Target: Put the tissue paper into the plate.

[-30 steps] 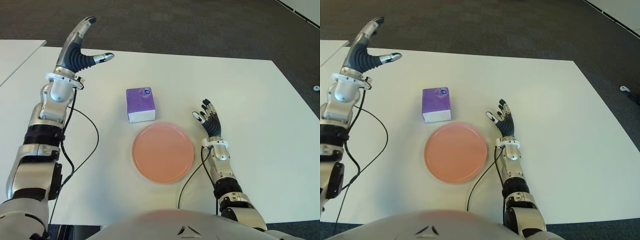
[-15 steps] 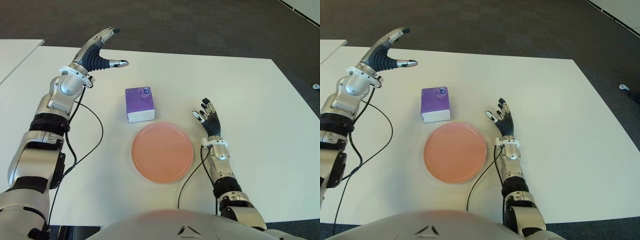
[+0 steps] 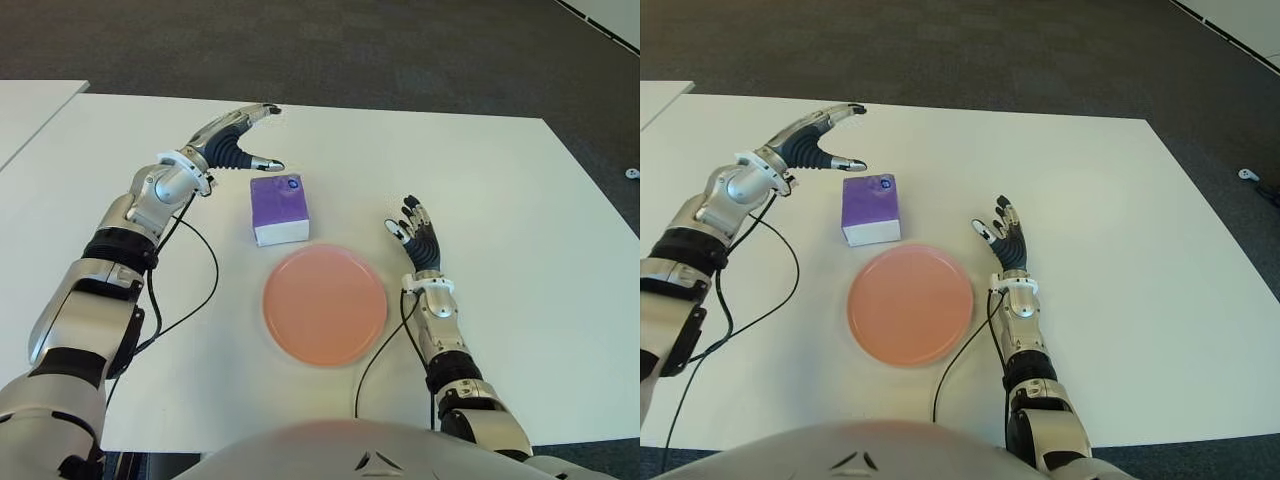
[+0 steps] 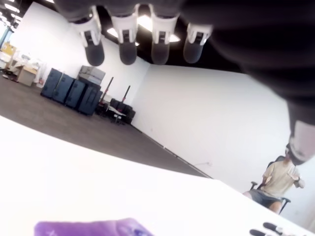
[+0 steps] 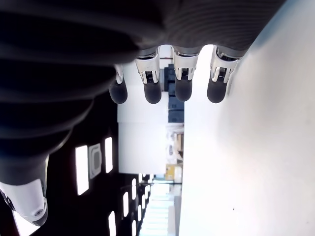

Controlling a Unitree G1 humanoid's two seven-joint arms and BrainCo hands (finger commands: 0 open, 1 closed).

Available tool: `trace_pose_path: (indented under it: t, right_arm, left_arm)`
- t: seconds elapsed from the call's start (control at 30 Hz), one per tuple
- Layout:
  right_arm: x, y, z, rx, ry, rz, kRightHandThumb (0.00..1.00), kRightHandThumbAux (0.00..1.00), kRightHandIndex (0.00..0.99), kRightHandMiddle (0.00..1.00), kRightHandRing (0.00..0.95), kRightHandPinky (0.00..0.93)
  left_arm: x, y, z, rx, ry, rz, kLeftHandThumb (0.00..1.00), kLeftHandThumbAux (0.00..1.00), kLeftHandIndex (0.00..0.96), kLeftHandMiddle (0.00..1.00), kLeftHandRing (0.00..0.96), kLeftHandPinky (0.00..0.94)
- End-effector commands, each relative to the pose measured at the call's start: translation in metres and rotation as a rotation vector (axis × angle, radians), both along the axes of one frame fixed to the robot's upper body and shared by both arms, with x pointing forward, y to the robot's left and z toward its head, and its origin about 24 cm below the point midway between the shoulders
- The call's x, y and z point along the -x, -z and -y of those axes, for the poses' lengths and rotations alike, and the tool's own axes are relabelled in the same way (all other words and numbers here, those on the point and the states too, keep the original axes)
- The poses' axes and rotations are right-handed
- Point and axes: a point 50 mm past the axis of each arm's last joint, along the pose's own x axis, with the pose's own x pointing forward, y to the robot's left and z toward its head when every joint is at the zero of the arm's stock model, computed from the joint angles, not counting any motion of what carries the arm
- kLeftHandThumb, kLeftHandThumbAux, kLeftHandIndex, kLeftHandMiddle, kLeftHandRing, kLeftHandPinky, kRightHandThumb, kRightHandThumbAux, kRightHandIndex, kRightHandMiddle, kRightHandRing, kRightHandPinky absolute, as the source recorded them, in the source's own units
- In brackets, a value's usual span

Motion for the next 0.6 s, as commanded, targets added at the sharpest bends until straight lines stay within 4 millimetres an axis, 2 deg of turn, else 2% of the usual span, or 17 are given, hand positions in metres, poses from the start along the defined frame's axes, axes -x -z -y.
trace_pose_path:
  t: [0.03,0.23,0.6]
  right_arm:
    - [0.041,0.057,-0.002,-0.034,0.026,-0.297,0.006,0.586,0.000,0.000,0.000,0.000]
    - [0.041,0.056,-0.003,-0.034,0.028,-0.292,0.006,0.580,0.000,0.000,0.000,0.000]
    - [0.040,0.056,0.000,-0.032,0.025,-0.288,0.000,0.591,0.000,0.000,0.000,0.000]
  left_arm:
    - [-0.001,0.021,0.004,-0.096,0.000,-0.067,0.116,0.421,0.000,0.000,0.000,0.000]
    - [-0.002,0.039,0.006,-0.188,-0.009,-0.087,0.108,0.409,0.000,0.000,0.000,0.000]
    - [-0.003,0.049,0.005,-0.284,-0.021,-0.057,0.098,0.422,0.000,0.000,0.000,0.000]
